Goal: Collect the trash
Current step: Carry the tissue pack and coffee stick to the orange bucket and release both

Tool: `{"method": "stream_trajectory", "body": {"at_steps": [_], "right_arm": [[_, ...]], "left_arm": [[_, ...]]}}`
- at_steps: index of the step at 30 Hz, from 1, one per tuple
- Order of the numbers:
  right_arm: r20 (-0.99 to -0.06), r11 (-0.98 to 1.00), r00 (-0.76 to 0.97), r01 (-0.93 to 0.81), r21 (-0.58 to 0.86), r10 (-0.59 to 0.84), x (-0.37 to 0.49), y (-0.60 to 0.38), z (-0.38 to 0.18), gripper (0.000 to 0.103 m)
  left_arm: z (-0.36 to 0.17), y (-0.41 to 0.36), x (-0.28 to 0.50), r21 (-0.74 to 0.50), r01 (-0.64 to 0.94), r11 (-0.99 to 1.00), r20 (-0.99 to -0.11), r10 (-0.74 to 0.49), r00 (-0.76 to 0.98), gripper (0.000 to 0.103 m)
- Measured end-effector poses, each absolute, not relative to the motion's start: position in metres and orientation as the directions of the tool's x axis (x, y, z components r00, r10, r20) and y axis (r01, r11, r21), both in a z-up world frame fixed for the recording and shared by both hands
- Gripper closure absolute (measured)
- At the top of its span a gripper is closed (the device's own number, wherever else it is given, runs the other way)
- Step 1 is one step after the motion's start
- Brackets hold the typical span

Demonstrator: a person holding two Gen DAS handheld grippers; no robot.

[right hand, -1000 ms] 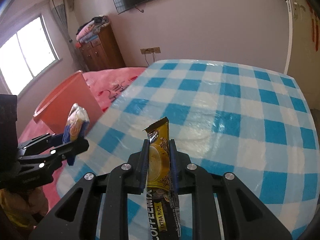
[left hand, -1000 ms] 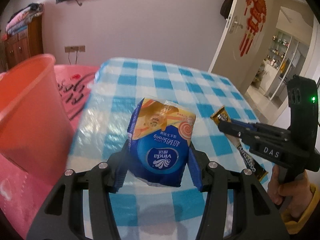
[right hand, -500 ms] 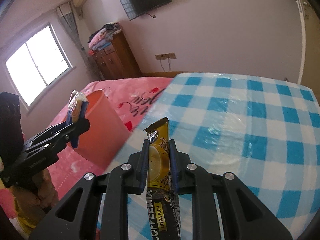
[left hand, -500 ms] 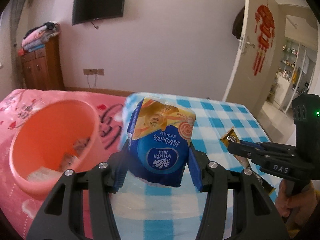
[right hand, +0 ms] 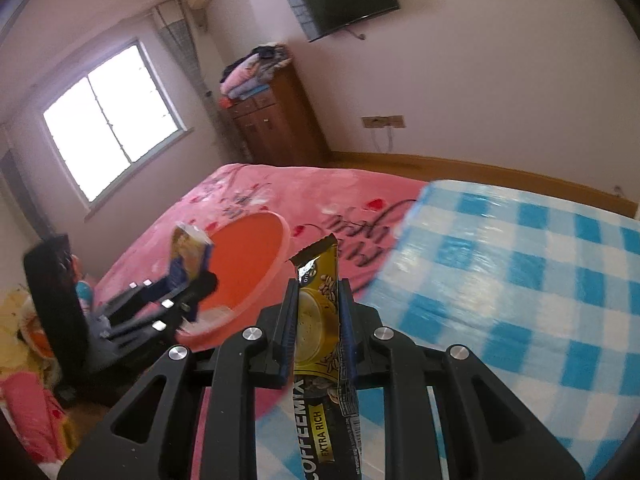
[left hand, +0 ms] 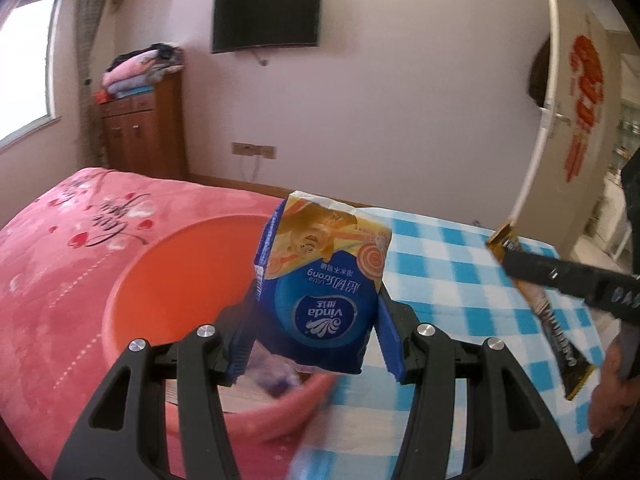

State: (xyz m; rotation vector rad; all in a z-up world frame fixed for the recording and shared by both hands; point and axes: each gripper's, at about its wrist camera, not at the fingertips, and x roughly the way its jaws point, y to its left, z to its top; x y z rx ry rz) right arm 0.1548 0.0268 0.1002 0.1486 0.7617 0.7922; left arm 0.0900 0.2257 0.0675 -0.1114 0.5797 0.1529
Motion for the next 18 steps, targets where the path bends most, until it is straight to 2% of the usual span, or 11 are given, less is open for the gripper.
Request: {"method": "stream_trajectory", "body": {"at_steps": [8, 18], "right_arm": [[-0.522, 0.619, 0.38, -0.659, 0.427, 0.764, 0.171, 0.099, 0.122, 0.082], [-0.499, 0.576, 0.342, -0.68, 0.453, 0.796, 0.195, 0.163, 0.126, 0.081]], "left_arm": [[0.052, 0.271, 0.098, -0.066, -0.282, 0.957, -0.579, 0.193, 0.792, 0.049], [0.034, 0.291, 0.103, -0.091, -0.321, 0.943, -0.611, 0.201, 0.766, 0.049]]}}
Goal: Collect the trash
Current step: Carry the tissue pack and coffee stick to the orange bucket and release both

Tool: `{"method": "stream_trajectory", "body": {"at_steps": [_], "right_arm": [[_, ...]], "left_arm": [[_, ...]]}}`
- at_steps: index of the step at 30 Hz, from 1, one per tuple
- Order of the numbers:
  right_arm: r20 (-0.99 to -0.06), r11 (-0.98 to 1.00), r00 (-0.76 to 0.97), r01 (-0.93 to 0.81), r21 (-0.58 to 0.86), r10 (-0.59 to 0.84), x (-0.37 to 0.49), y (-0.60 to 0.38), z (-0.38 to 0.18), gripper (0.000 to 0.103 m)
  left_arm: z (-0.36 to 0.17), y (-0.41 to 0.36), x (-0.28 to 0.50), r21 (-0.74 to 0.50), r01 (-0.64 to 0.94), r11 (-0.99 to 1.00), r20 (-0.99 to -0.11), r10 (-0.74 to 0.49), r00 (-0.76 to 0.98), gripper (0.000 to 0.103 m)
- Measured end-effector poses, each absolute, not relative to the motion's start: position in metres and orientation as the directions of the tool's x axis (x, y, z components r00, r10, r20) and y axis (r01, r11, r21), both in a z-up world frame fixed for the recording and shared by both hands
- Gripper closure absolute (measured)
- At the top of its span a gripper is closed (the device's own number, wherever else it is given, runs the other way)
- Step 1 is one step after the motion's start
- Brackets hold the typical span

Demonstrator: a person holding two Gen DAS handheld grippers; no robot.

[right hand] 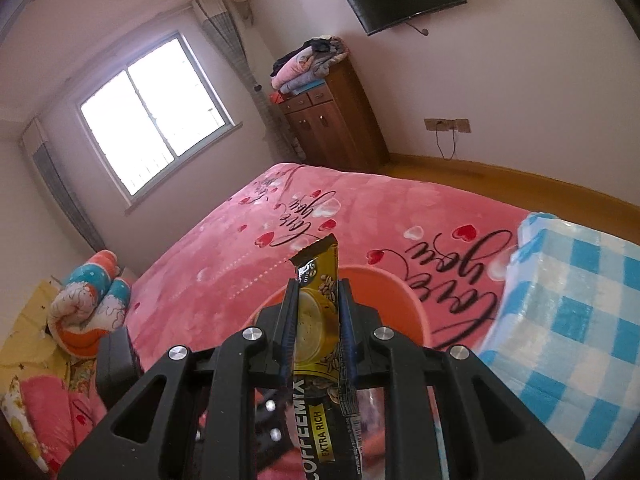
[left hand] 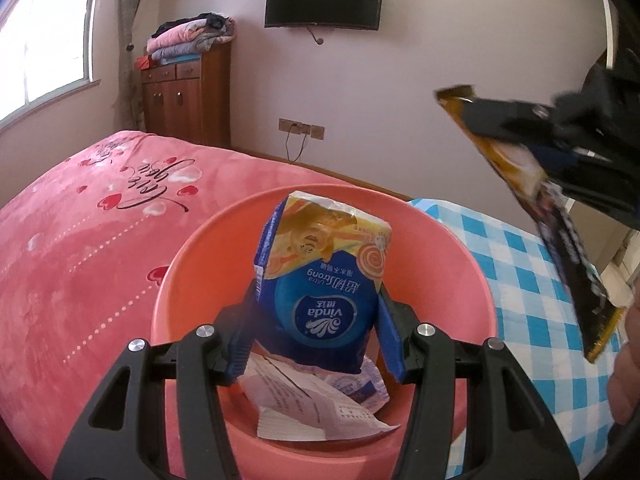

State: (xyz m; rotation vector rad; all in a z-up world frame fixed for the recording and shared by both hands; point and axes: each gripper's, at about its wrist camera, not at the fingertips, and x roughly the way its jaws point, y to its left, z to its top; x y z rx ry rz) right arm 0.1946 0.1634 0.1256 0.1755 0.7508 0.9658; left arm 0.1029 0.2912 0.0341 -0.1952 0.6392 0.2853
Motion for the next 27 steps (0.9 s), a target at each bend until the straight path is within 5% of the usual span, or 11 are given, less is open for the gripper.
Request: {"method": "stream_trajectory", "body": {"at_steps": [3, 5, 7, 8, 12, 27], "right_arm": [[-0.495, 0.585, 0.352, -0.663, 0.468, 0.795, 0.201, 0.173, 0.117, 0.079], [-0.51, 0.602, 0.358, -0.648, 0.467, 0.782, 0.209, 0.179, 0.11, 0.067], [-0.515, 0.596, 0.337, -0.627, 0.502, 0.788, 0.214, 0.178, 0.103, 0.025], [-0.516, 0.603, 0.341, -0.609, 0.515, 0.786, 0.215, 0.174, 0.101, 0.021], [-0.521, 0.644, 0.397, -0.599, 0.476, 0.755, 0.209, 0.147, 0.1, 0.02], [-0.517, 0.869, 0.705, -0.451, 0.202, 0.486, 0.137, 0.01, 0.078, 0.01]], "left_arm": [[0.032, 0.294, 0.104, -0.09, -0.329, 0.94, -0.615, 0.207, 0.761, 0.048], [0.031, 0.292, 0.106, -0.089, -0.336, 0.938, -0.621, 0.212, 0.755, 0.043], [0.027, 0.292, 0.107, -0.093, -0.345, 0.934, -0.63, 0.213, 0.747, 0.032], [0.027, 0.293, 0.107, -0.094, -0.347, 0.933, -0.627, 0.215, 0.749, 0.028], [0.03, 0.288, 0.102, -0.089, -0.353, 0.932, -0.605, 0.231, 0.762, 0.01], [0.045, 0.227, 0.089, -0.098, -0.264, 0.96, -0.522, 0.176, 0.835, 0.004]]}}
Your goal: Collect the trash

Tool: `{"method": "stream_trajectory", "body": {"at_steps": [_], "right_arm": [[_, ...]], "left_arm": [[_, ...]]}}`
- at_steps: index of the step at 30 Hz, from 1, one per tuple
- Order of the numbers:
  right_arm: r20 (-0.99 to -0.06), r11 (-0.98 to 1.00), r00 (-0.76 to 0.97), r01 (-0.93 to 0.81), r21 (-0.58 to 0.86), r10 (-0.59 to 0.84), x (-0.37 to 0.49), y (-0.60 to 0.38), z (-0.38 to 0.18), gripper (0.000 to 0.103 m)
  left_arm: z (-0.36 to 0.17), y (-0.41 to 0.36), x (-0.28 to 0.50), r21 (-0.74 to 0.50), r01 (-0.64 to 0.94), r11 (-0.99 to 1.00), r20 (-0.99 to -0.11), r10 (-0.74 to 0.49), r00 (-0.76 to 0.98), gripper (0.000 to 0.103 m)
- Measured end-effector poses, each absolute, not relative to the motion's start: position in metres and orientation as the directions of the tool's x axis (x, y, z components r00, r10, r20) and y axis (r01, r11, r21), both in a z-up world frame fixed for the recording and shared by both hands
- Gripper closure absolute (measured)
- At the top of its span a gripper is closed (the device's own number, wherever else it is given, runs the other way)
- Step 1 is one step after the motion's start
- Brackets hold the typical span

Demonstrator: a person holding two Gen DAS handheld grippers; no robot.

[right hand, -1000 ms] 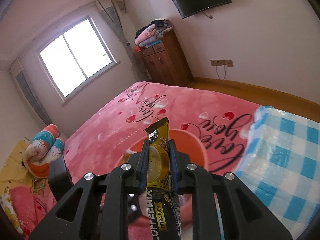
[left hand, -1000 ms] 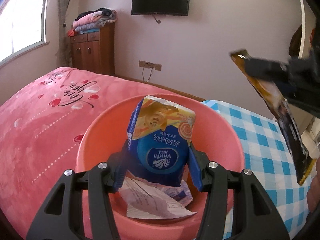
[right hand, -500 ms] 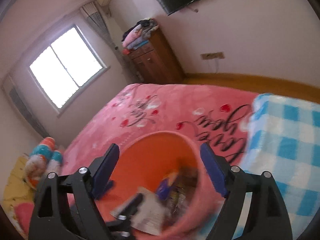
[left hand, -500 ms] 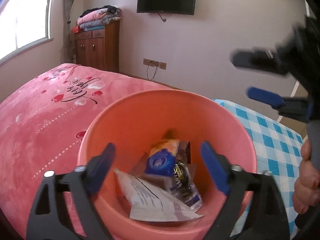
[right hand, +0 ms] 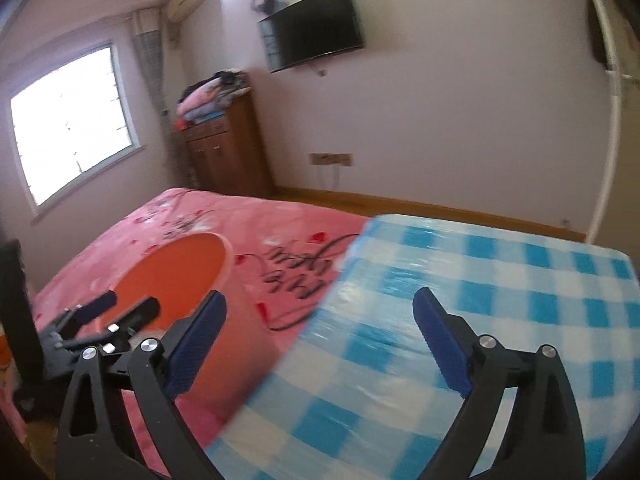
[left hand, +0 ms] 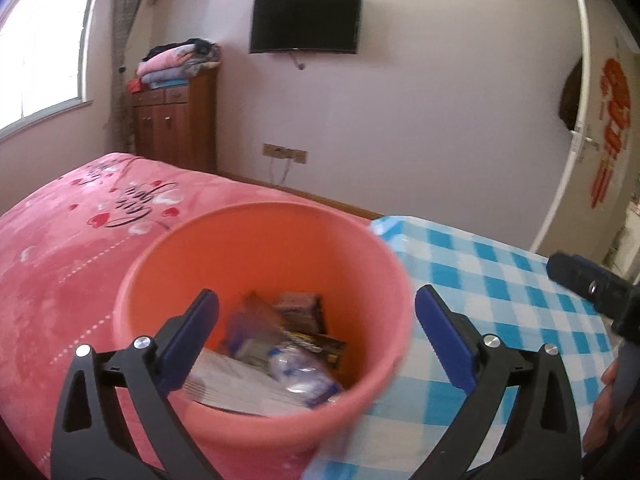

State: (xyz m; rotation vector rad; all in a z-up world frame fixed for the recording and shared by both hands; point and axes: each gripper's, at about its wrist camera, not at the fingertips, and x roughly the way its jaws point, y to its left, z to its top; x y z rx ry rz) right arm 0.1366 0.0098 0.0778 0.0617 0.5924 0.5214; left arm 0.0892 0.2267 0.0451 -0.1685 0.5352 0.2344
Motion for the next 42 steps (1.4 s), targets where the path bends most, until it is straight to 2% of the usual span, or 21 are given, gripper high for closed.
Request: {"method": "stream_trajectory", "body": {"at_steps": [14, 20, 42], "right_arm": [[-0.535, 0.977, 0.817, -0.183, 0.109, 0.213, 0.09, -0.111, 0.04, 0.005], [-0.553, 0.985, 0.817, -0.109, 0.131, 0.164, 0.076, -0.154, 0.026, 0.005], [-0.584, 0.986, 0.811, 0.067, 0.155, 0.037, 0.048, -0.269, -0.01, 0.005]], "left_arm": [[0.026, 0.117, 0.082, -0.096, -0.141, 0.985, -0.516, 0.072, 0.853, 0.004], [0.012, 0.076, 0.078, -0.11, -0.114, 0.987, -0.529, 0.039, 0.848, 0.004], [-0.014, -0.048, 0.097, 0.057, 0.051, 0.997, -0.62, -0.005, 0.784, 0.004]]}}
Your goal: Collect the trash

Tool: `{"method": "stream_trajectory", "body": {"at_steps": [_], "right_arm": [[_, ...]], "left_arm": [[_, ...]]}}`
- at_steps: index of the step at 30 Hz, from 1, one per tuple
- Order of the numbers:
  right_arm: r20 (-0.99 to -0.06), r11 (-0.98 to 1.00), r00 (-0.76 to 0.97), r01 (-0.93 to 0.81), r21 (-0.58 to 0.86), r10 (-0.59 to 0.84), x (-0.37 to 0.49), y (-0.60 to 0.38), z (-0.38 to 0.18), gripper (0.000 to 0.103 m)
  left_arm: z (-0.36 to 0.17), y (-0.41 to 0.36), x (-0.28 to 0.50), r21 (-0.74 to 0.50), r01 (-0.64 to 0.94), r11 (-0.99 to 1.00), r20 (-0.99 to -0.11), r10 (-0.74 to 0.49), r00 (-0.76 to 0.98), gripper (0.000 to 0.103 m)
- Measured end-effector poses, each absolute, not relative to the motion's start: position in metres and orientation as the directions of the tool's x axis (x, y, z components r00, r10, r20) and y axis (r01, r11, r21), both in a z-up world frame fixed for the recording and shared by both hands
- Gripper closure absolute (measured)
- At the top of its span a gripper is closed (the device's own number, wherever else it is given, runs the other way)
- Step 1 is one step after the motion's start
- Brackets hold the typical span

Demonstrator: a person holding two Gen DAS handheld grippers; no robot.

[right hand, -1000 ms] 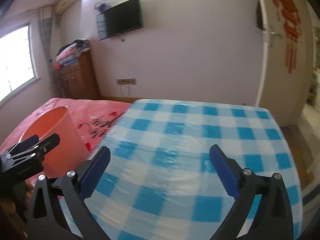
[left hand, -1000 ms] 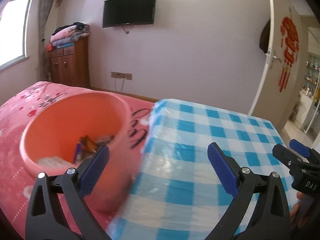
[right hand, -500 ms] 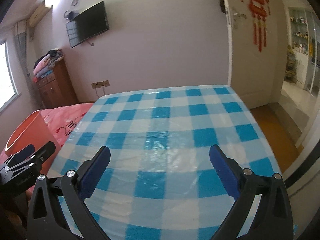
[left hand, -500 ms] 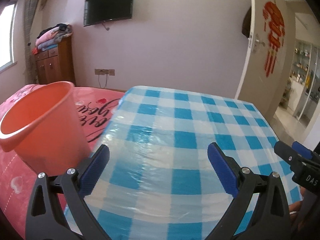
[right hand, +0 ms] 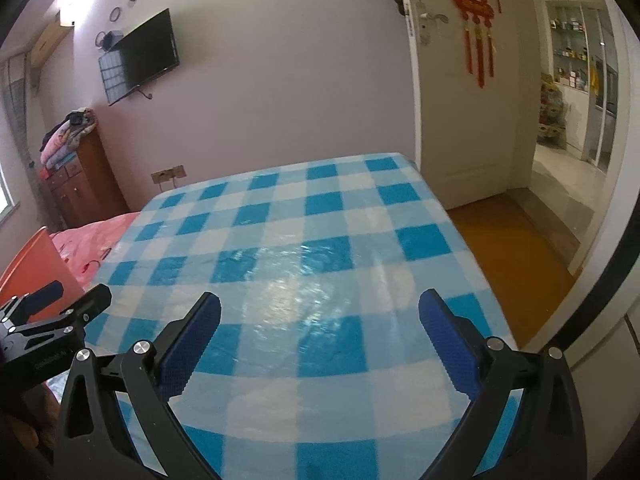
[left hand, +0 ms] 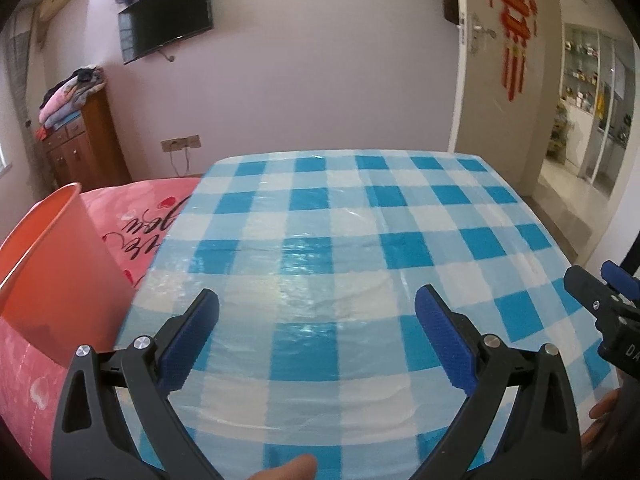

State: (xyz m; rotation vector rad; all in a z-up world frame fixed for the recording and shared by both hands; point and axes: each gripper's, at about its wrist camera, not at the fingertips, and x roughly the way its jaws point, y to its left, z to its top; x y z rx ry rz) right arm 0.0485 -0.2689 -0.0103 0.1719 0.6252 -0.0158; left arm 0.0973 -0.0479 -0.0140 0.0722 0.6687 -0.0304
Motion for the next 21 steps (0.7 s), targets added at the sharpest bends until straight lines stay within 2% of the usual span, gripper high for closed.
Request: {"method": "stream_trajectory", "body": {"at_steps": [9, 21], "right_arm": [[-0.577, 0.986, 0.817, 0.114, 0.125, -0.021, 0.03, -0.294, -0.016, 0.005], [-0.566, 0.987, 0.823, 0.122, 0.107, -0.041, 0.013, -0.297, -0.016, 0.005]], "left_arm": [[-0.017, -0.071, 0.094, 0.061, 0.083, 0.995, -0.616, -0.028, 0.787, 0.004], [-0.02, -0.077, 0.082, 0.099, 0.074, 0.992, -0.611, 0.002, 0.792, 0.004]]}}
